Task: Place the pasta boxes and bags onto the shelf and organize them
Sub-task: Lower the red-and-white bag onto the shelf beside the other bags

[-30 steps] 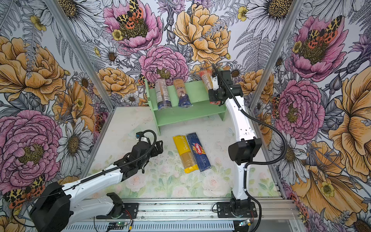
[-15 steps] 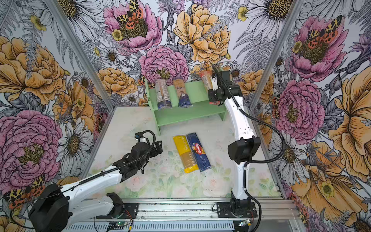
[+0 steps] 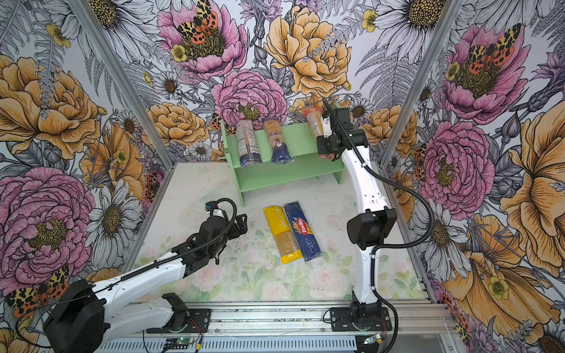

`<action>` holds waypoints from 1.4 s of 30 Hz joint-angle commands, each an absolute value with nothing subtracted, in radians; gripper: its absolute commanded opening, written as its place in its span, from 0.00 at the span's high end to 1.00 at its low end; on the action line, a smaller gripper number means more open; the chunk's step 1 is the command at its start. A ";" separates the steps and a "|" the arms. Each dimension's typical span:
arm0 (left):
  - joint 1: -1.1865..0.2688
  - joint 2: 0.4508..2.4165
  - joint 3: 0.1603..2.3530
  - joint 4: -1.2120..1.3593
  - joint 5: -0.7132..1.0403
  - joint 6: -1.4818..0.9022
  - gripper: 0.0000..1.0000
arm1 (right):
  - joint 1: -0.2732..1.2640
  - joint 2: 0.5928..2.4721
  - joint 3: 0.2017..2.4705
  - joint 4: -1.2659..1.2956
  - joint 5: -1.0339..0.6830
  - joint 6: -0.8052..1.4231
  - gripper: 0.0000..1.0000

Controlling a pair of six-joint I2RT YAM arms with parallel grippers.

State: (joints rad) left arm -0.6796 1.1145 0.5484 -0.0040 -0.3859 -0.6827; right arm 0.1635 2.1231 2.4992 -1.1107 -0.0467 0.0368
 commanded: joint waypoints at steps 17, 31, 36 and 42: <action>-0.685 1.093 0.531 -0.011 -0.416 -0.689 0.01 | 0.170 2.104 2.487 -0.981 -0.045 0.031 0.65; -0.685 1.095 0.531 -0.009 -0.417 -0.689 0.01 | 0.172 2.092 2.473 -0.981 -0.045 0.003 0.59; -0.686 1.099 0.534 -0.006 -0.414 -0.687 0.01 | 0.172 2.084 2.471 -0.981 -0.035 -0.010 0.55; -0.686 1.108 0.536 -0.002 -0.413 -0.687 0.01 | 0.171 2.074 2.475 -0.980 -0.025 -0.024 0.46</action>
